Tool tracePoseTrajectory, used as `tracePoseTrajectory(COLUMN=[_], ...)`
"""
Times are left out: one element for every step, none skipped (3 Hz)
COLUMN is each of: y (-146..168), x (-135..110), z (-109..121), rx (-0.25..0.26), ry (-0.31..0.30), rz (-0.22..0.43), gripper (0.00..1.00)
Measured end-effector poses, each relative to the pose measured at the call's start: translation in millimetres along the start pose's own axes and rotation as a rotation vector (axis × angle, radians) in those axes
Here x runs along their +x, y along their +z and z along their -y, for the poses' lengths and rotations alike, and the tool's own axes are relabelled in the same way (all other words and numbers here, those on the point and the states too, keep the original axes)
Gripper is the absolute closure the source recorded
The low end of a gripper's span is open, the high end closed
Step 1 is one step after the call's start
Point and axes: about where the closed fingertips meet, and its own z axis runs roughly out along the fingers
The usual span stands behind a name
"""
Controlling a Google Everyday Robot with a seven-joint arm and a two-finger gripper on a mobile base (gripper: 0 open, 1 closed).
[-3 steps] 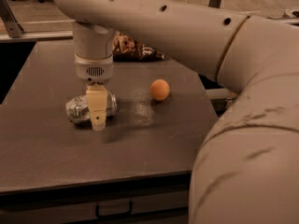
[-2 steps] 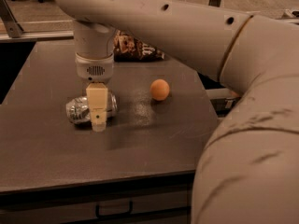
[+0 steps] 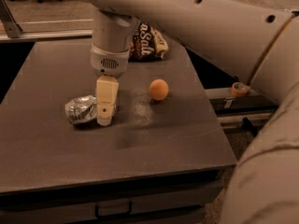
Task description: Knock 7up can over
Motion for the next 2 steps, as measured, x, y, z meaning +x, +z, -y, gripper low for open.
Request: tracePoseTrajectory(y=[-42.0, -49.1], x=[35.9, 44.5], z=[-2.4, 5.1], rx=[0.123, 0.167], ry=[0.114, 0.143], rz=[0.136, 0.163], gripper=[0.00, 0.00])
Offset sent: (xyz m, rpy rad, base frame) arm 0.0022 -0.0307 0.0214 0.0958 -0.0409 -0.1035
